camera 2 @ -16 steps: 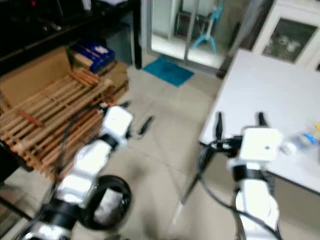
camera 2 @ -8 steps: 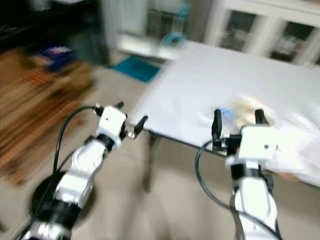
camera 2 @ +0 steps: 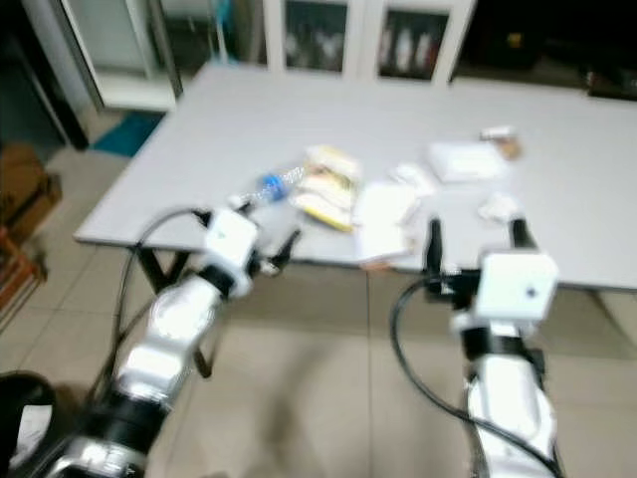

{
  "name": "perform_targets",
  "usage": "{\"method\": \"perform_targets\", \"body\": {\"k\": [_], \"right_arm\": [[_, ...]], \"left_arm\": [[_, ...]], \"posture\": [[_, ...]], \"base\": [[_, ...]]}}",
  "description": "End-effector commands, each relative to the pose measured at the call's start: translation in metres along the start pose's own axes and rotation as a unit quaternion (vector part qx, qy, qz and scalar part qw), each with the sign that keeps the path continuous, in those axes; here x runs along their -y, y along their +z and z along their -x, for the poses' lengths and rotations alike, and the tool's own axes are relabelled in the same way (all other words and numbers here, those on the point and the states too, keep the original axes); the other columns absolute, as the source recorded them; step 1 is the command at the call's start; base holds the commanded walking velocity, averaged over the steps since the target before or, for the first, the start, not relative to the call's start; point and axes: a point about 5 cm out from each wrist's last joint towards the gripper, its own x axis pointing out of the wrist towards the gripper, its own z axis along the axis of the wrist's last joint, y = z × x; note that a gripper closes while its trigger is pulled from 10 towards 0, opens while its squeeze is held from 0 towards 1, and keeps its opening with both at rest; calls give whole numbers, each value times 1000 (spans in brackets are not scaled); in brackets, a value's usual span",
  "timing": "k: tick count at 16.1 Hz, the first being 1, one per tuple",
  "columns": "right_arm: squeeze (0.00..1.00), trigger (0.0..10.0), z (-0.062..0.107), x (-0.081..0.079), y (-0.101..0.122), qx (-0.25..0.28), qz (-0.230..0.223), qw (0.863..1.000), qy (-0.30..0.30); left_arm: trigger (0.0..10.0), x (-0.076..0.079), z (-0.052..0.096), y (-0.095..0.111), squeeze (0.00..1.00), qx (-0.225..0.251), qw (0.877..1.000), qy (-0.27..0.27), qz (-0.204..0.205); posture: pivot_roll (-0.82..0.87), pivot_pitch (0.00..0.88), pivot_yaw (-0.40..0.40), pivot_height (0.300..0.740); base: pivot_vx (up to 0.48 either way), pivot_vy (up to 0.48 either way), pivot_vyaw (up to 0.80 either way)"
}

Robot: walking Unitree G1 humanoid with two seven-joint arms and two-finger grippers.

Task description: Picking trash to rubbish bin

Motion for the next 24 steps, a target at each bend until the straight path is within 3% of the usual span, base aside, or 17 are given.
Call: {"method": "perform_targets", "body": {"k": [1,24], "right_arm": [[0,10000,-2,-2,3,8,-1,1000,2],[0,10000,-3,-6,1,5,7,1000,19]], "left_arm": [[10000,-5,-1,2,0,3,1000,4,-8],[10000,-4,-6,-4,0,-16,1000,14,-11]], "posture": [[111,75,-26,740],[107,65,-27,740]], "base": [[0,-469,0],[0,-467,0]]}}
